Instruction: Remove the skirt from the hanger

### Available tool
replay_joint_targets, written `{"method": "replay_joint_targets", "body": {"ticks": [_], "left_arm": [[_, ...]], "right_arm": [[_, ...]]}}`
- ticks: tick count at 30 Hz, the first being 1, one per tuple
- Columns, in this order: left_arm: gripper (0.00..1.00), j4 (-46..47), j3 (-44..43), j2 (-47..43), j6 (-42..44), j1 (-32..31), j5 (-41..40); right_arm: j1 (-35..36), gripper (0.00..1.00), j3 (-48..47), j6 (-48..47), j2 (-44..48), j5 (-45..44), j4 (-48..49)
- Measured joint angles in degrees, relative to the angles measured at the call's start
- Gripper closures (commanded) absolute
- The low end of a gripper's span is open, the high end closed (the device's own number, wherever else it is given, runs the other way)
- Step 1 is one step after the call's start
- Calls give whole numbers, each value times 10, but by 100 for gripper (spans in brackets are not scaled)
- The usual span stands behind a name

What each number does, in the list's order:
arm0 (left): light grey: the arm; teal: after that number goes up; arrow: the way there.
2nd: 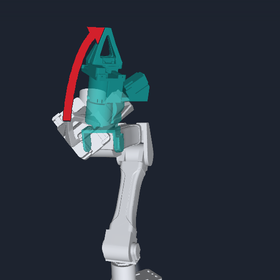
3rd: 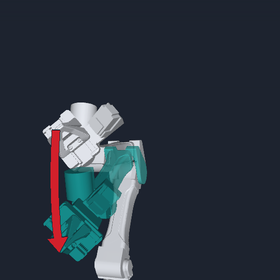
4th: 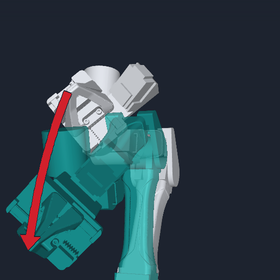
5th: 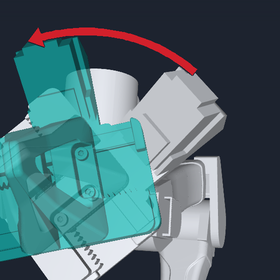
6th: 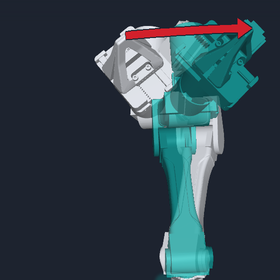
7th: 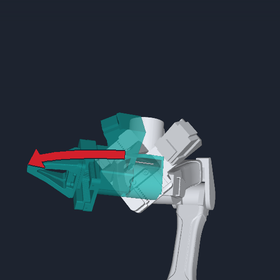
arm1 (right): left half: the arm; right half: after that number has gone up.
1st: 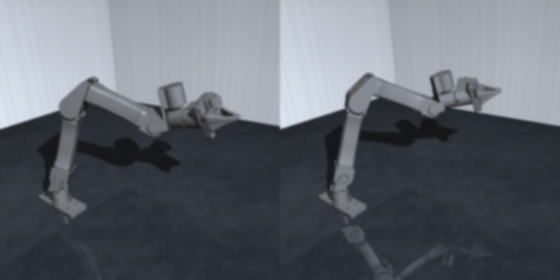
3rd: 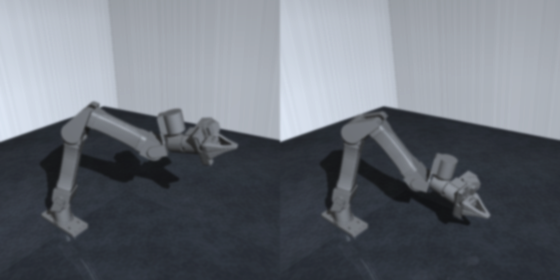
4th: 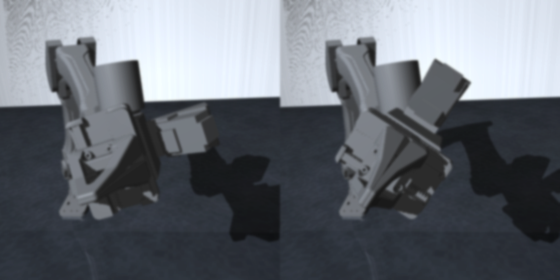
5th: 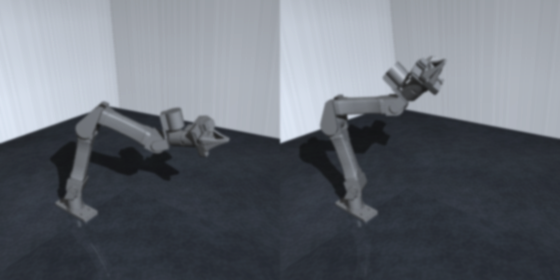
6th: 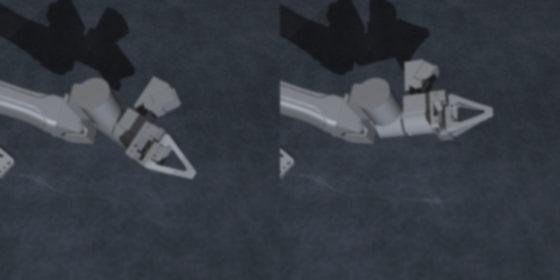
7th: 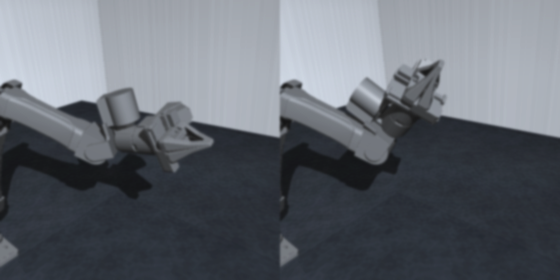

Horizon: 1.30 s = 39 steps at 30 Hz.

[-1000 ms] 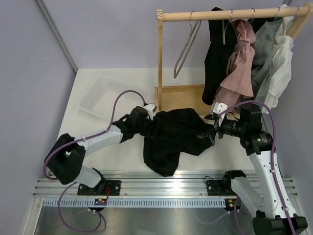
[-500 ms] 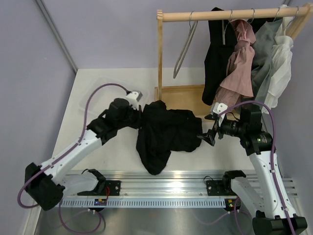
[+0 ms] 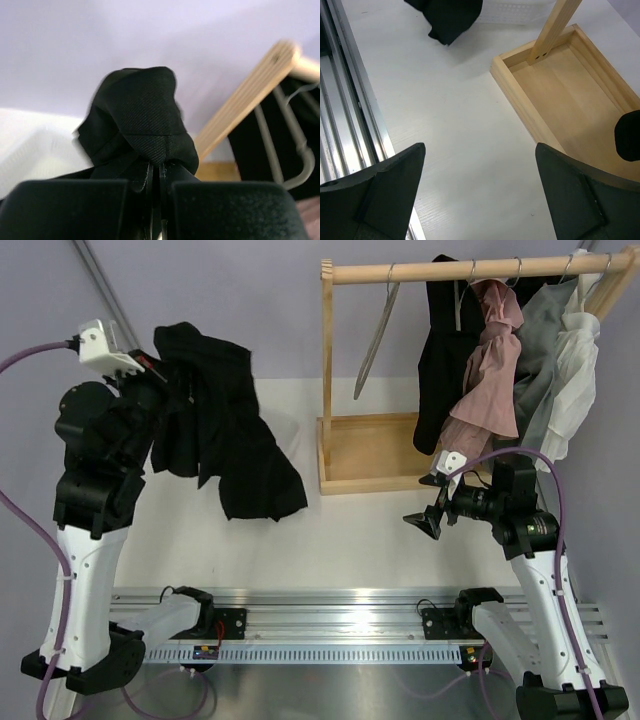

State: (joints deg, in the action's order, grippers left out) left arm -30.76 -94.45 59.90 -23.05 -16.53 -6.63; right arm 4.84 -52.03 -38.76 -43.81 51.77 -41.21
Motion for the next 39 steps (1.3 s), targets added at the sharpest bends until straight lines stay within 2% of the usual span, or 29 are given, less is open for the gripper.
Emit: {"method": "replay_joint_targets", "body": {"ticks": [11, 17, 25, 30, 39], "left_arm": [[100, 20, -120, 125, -5, 35, -59], [100, 10, -230, 216, 26, 38, -76], [100, 45, -306, 247, 81, 39, -110], [100, 70, -275, 235, 111, 47, -135], [100, 87, -67, 168, 127, 85, -122]], "right_arm": [[0, 1, 0, 0, 5, 0, -5], [0, 1, 0, 0, 5, 0, -5], [0, 1, 0, 0, 5, 0, -6], [0, 1, 0, 0, 4, -1, -6], [0, 1, 0, 0, 0, -1, -6]]}}
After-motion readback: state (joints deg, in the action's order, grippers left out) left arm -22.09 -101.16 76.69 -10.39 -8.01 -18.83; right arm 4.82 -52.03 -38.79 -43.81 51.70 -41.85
